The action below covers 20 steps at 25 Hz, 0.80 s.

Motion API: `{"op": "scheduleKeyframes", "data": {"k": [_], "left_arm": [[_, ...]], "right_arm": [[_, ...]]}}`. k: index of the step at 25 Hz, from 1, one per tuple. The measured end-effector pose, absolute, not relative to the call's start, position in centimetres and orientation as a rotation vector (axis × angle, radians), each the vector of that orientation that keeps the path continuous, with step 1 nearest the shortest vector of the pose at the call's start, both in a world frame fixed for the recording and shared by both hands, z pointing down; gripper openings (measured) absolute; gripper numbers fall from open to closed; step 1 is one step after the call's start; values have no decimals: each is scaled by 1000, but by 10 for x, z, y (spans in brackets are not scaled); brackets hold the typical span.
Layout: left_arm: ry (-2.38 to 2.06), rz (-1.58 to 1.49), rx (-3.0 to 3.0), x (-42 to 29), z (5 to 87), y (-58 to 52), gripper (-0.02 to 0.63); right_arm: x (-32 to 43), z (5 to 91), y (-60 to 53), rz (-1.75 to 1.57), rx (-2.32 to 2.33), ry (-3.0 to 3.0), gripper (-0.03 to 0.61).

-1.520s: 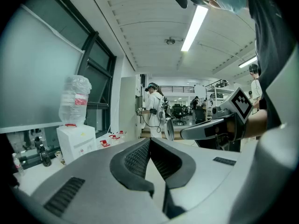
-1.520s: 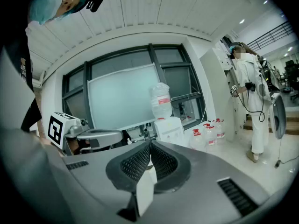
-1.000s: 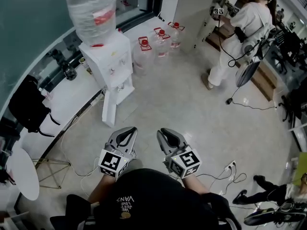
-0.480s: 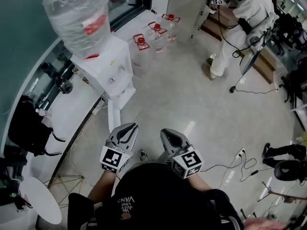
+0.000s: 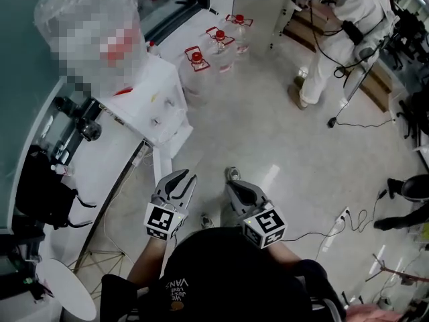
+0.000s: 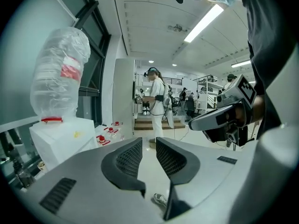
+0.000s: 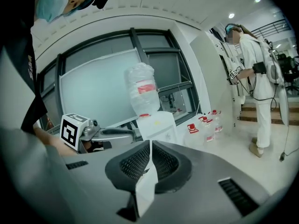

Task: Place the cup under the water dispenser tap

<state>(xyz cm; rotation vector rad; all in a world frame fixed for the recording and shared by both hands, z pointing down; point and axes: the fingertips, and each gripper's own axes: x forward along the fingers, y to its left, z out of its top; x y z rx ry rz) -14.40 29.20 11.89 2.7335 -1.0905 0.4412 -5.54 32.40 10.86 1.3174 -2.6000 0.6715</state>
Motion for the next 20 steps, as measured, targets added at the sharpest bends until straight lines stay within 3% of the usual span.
{"op": "scheduleKeyframes", "data": {"k": [13, 20], "left_arm": [[-1149, 630, 2549, -128, 218, 167, 161], [-1195, 734, 2469, -126, 298, 105, 164]], "right_arm": [[-33, 159, 199, 741, 1085, -2586, 45], [-29, 214, 142, 766, 997, -2594, 46]]}}
